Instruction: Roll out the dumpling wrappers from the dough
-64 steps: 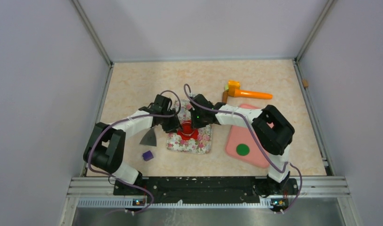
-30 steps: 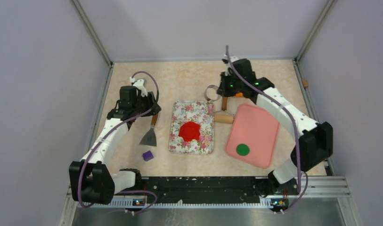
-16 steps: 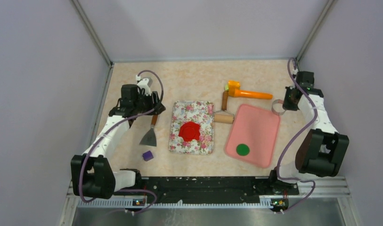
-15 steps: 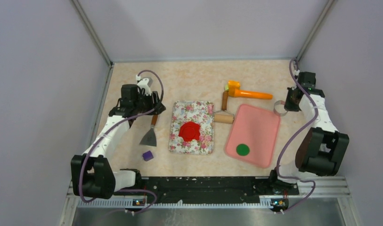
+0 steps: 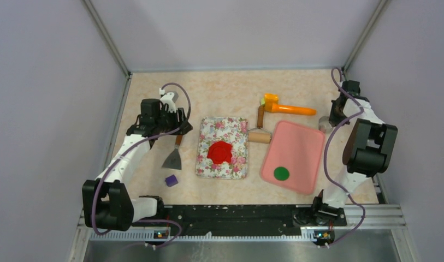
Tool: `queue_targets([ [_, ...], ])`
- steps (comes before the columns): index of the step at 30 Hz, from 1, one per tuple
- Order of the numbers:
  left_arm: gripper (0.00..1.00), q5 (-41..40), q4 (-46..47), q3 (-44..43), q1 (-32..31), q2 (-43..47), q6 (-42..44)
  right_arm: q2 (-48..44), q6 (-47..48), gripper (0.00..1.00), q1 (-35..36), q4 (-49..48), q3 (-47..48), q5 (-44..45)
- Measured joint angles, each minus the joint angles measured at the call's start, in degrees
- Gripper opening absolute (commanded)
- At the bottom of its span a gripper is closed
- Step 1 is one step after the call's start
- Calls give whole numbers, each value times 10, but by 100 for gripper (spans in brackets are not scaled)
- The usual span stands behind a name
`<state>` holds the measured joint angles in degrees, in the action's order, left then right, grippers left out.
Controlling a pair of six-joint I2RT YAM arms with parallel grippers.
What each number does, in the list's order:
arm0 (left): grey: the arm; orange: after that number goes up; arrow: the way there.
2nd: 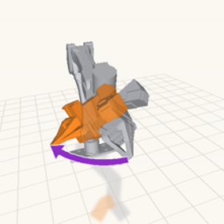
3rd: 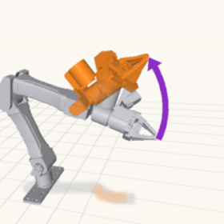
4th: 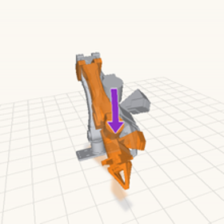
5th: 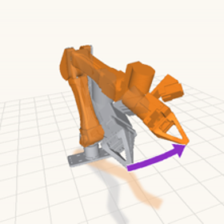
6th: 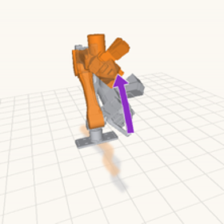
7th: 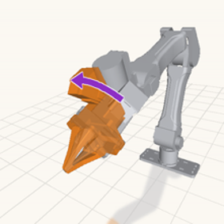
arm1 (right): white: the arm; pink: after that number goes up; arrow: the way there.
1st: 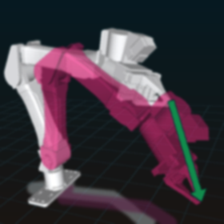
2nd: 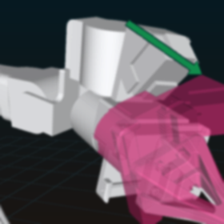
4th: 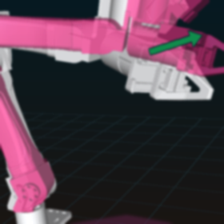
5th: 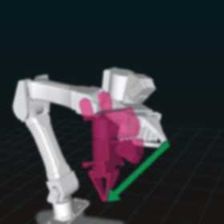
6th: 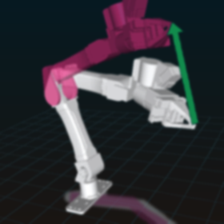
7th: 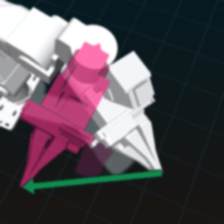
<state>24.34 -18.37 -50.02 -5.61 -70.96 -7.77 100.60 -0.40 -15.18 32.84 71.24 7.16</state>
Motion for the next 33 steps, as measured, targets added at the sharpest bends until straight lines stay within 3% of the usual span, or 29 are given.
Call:
queue_targets([
  [5,56,1,-20,-1,0,0,23,47,10,0,0,-17,33,0],
  [13,57,9,-31,-22,0,-9,40,73,23,44,0,-17,43,-15],
  [19,56,33,-31,-28,0,-9,54,57,24,59,-5,25,81,-45],
  [24,57,81,-39,-28,-6,-9,108,-45,56,75,-8,50,85,-141],
  [28,56,110,-65,-28,-29,-7,140,-191,71,76,10,-8,24,-228],
  [31,56,111,-73,-20,-47,-7,134,-289,89,74,92,-49,-47,-251],
  [33,57,108,-70,-5,-54,-7,116,-316,106,74,191,-73,-87,-251],
])
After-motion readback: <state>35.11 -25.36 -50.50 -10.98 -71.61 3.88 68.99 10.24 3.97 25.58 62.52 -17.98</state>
